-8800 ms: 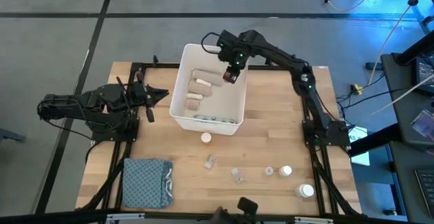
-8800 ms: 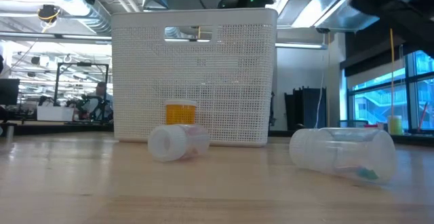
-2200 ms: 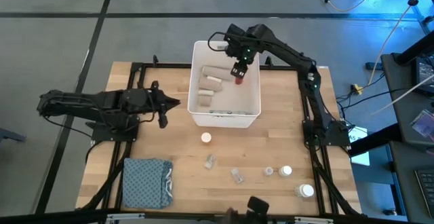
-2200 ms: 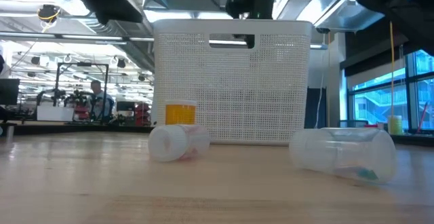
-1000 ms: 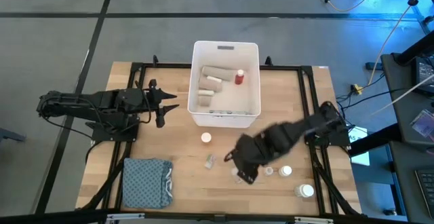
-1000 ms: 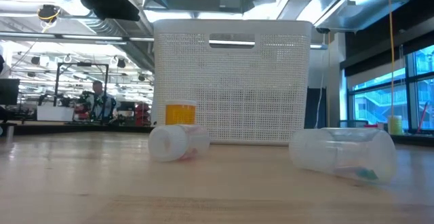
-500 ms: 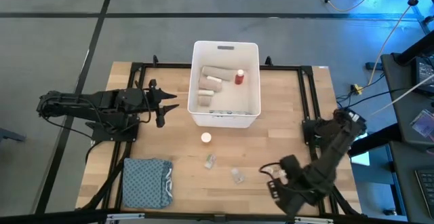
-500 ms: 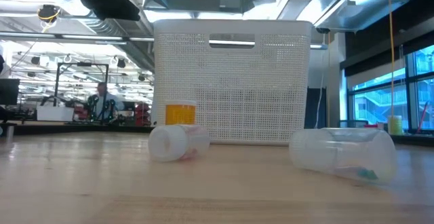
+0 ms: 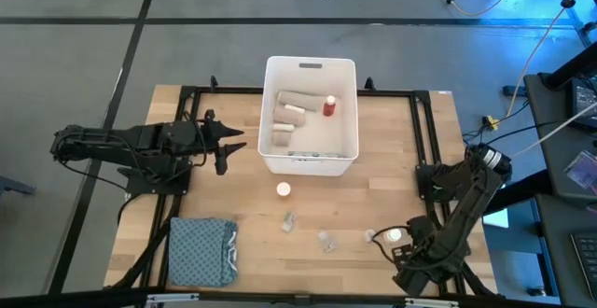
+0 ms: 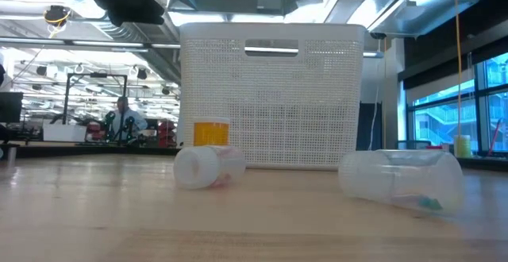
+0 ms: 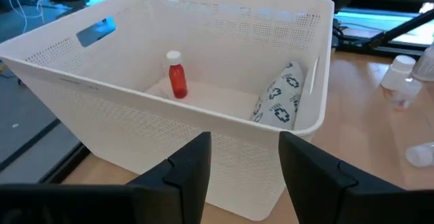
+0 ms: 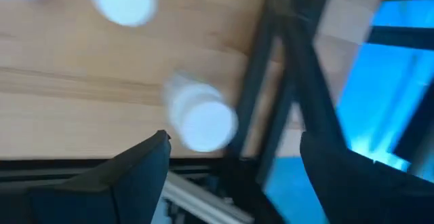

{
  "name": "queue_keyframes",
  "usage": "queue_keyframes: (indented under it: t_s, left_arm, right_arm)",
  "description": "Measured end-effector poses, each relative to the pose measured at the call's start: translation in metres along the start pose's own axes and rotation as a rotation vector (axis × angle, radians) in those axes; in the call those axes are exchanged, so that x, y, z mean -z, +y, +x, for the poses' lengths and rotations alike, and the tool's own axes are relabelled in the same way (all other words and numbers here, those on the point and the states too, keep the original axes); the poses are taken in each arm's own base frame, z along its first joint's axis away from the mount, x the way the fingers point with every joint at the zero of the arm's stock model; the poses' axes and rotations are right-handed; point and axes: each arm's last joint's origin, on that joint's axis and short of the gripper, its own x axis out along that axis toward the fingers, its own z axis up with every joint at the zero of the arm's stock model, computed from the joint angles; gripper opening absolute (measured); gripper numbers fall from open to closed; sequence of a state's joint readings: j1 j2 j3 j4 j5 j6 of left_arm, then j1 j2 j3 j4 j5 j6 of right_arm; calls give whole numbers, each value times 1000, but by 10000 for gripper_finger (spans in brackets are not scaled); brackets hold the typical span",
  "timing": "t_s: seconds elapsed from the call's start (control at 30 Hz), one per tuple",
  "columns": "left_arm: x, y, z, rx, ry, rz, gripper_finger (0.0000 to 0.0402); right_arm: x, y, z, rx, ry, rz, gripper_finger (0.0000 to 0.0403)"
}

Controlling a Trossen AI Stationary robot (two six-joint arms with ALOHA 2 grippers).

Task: Pick & place medical supplies in basket/bin
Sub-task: Put the large white pill bottle into the white bin

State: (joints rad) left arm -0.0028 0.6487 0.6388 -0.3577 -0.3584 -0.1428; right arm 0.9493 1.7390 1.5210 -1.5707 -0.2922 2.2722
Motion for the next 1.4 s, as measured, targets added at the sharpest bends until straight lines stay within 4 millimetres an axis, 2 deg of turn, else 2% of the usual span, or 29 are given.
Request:
queue_keyframes:
  t_s: [0.13,0.27,0.47,0.6,0.8,0.97,1.2,1.4]
  left_arm:
    - [-1,0,0,-4,-7,-28,166]
    - [-2,0,0,-20,-26,-71,166]
    - [-6,0,0,-16,-58,-112,166]
    - [-7,0,0,-13,-74,-124,166]
    - [-7,0,0,-12,-73,-159,166]
    - [-7,0,0,-11,-77,-164,166]
    - [-11,-1,-1,-3,-112,-178,166]
    - [-11,-1,-1,-2,-115,-179,166]
  right_arm:
    - [2,-3,6,41,10,-7,325]
    - [5,-7,6,-4,-19,-53,325]
    - [5,-30,-2,-180,-121,-135,325]
    - [-2,-40,4,-173,-108,-155,325]
    - [-7,-35,28,-279,-48,-213,325]
    - [-11,-30,53,-246,1,-222,325]
    - [-7,-20,68,-321,75,-261,325]
    - [-6,-18,71,-324,98,-260,317]
